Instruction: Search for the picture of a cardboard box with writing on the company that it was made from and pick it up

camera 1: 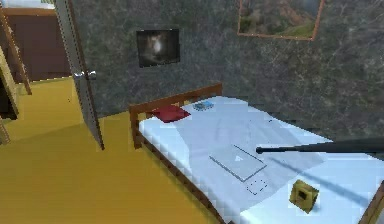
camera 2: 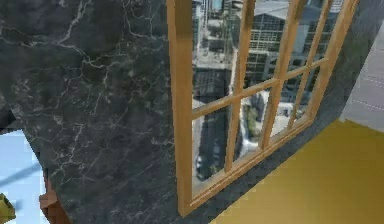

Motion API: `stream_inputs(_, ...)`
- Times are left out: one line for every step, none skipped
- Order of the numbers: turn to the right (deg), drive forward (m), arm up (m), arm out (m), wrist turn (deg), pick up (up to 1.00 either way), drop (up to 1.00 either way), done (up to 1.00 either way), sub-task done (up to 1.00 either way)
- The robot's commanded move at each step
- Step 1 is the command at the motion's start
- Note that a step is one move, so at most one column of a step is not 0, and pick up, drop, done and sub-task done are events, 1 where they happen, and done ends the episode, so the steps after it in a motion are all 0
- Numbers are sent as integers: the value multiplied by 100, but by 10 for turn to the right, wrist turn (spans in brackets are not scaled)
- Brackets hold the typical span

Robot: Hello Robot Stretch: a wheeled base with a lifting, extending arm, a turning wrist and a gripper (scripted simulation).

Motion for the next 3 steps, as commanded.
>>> stream_inputs(30,0,0,0,0,0,0,0,0)
stream_inputs(0,70,0,0,0,0,0,0,0)
stream_inputs(-210,0,0,0,0,0,0,0,0)
